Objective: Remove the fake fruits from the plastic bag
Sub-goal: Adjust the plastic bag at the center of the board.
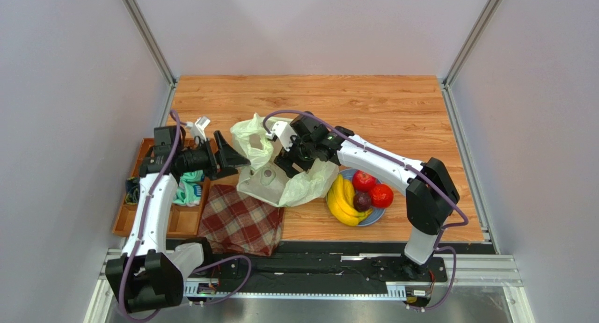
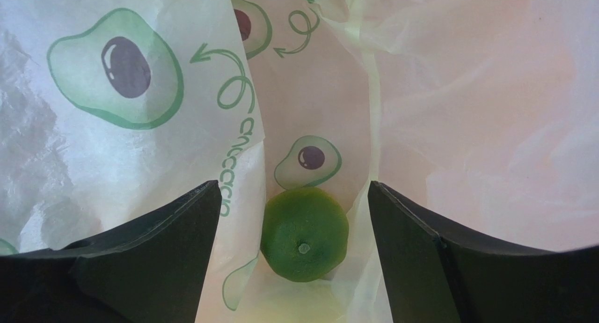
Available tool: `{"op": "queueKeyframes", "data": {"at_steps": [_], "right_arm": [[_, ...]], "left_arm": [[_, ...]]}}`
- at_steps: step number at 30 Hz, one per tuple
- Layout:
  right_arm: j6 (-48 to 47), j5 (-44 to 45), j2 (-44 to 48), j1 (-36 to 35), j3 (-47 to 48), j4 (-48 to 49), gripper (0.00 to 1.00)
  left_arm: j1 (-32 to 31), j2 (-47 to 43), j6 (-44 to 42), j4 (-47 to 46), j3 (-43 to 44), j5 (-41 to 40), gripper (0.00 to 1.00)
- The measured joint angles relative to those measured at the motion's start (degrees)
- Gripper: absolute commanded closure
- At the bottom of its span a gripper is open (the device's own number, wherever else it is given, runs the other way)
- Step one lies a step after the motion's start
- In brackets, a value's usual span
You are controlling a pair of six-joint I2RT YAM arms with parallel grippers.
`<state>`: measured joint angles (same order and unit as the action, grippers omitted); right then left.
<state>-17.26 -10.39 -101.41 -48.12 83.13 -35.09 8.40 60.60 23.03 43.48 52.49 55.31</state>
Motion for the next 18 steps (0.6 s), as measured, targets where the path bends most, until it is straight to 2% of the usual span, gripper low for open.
{"op": "queueKeyframes", "data": {"at_steps": [6,9,12,14,15,16,17,18], "right_arm": [[1.53,-1.90,-0.22,1.44,0.02,-0.11,0.20],[2.05,-3.56,-0.42,1.38,0.02,-0.11,0.20],[2.03,-4.96,-0.42,1.36,0.02,-0.20,0.20],[2.01,-5.64,-0.52,1.36,0.02,-0.24,0.20],[2.01,-5.86,-0.61,1.36,0.04,-0.28,0.20],[2.01,-5.99,-0.68,1.36,0.07,-0.37,0.20],[2.01,-6.14,-0.85,1.36,0.24,-0.61,0.20],[1.99,-6.21,-1.09,1.36,0.50,-0.85,0.20]], "left_arm": [[-0.11,-6.16,4.70,-8.37,-11.52,-2.01,0.04],[-0.70,-2.29,7.61,-13.68,-13.66,-4.07,0.04],[-1.77,4.24,11.98,-23.04,-15.78,-4.90,0.04],[-2.97,9.31,15.58,-30.88,-16.81,-4.46,0.25],[-3.54,12.22,17.92,-34.64,-16.79,-3.87,0.57],[-3.89,14.88,19.96,-38.47,-16.74,-3.08,0.77],[-4.00,17.38,21.97,-41.97,-16.44,-1.60,0.94],[-4.15,19.17,23.19,-44.00,-15.74,-0.50,1.00]]}}
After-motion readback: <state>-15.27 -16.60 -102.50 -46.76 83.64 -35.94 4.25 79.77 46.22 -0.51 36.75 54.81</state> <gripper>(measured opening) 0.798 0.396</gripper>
